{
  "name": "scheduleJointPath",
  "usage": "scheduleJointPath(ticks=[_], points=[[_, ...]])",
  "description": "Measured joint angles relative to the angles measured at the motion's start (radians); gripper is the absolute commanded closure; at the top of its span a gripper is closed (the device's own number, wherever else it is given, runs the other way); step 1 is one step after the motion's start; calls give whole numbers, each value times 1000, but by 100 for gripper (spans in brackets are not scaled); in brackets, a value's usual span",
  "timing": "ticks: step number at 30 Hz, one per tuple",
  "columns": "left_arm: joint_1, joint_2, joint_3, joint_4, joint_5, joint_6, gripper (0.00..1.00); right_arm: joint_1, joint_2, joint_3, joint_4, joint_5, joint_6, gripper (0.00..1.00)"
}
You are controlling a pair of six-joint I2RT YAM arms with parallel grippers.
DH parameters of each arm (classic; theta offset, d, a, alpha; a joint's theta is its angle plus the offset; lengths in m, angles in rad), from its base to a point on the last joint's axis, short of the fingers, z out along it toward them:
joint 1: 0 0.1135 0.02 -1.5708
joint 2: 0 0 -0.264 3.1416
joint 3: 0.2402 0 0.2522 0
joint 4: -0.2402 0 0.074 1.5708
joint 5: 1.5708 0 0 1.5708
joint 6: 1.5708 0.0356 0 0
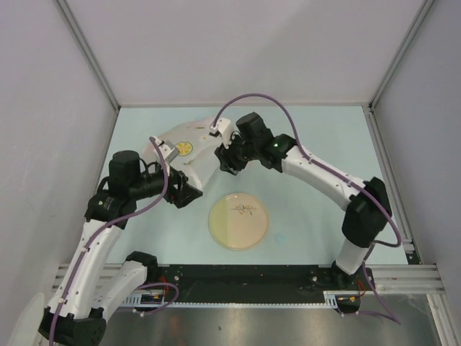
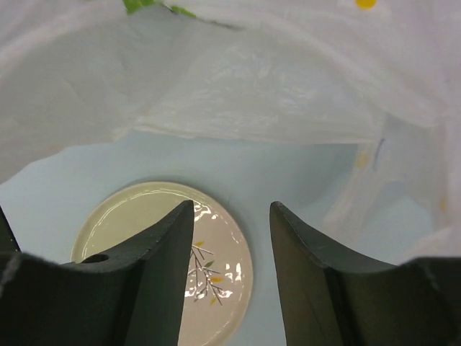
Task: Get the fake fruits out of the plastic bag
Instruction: Adjust the plastic bag at the center of the board.
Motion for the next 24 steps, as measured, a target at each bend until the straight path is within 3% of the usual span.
scheduleJointPath(ticks=[5, 10, 13, 14, 15, 20, 24], points=[[0, 5, -89, 81, -26, -119, 11, -3, 111, 18, -5, 13, 33, 49], [0, 102, -157, 246, -96, -241, 26, -5, 226, 151, 0, 49, 43, 46], [0, 210, -155, 320, -130, -280, 59, -5, 306, 230, 29, 74, 40, 42], [0, 235, -153, 333, -136, -290, 93, -5, 336, 251, 41, 89, 37, 42], [3, 257, -151, 350, -137, -300, 100, -5, 357, 264, 51, 101, 34, 43], [27, 307, -127, 427, -133, -319, 100, -35, 524, 394, 72, 174, 34, 41], [42, 369, -39, 476, -119, -315, 100, -108, 645, 506, 130, 291, 27, 34]])
